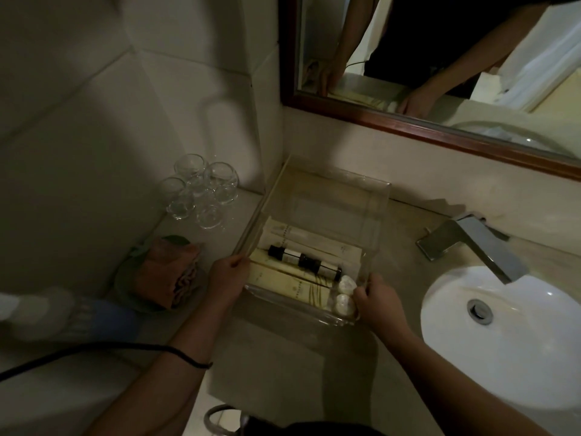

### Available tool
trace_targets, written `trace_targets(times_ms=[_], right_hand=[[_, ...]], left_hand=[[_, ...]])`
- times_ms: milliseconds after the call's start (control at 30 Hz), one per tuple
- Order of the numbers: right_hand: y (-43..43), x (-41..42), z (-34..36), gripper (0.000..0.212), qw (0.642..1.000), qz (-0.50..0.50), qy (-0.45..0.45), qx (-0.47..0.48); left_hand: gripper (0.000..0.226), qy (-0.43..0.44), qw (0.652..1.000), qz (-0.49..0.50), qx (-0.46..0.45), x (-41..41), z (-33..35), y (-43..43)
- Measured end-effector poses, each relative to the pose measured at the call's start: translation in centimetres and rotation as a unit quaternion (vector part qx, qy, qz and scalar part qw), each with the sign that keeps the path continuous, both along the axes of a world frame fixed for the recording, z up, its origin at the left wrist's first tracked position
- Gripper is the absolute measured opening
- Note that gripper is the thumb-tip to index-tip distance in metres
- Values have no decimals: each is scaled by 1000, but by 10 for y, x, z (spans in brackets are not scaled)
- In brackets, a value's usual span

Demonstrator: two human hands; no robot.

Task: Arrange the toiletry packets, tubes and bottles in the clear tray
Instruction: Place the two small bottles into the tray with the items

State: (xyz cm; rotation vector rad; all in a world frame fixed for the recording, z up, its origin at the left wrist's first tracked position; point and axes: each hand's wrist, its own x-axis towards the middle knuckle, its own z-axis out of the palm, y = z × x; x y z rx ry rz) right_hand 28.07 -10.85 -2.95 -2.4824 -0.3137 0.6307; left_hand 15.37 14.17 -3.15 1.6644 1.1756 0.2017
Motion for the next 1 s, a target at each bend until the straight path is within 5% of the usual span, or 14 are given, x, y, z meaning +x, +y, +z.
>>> trace_targets(times_ms=[400, 700, 1000], right_hand=[[13, 22, 8, 13, 994, -75, -14, 73], [6, 8, 11, 86, 976, -80, 52, 195], [21, 18, 11, 95, 974, -96, 32, 202]], left_hand=[[33, -86, 994, 47, -58, 36, 6, 7], [35, -100, 991, 57, -70, 57, -6, 5], [34, -98, 989, 101, -53, 78, -5, 9]])
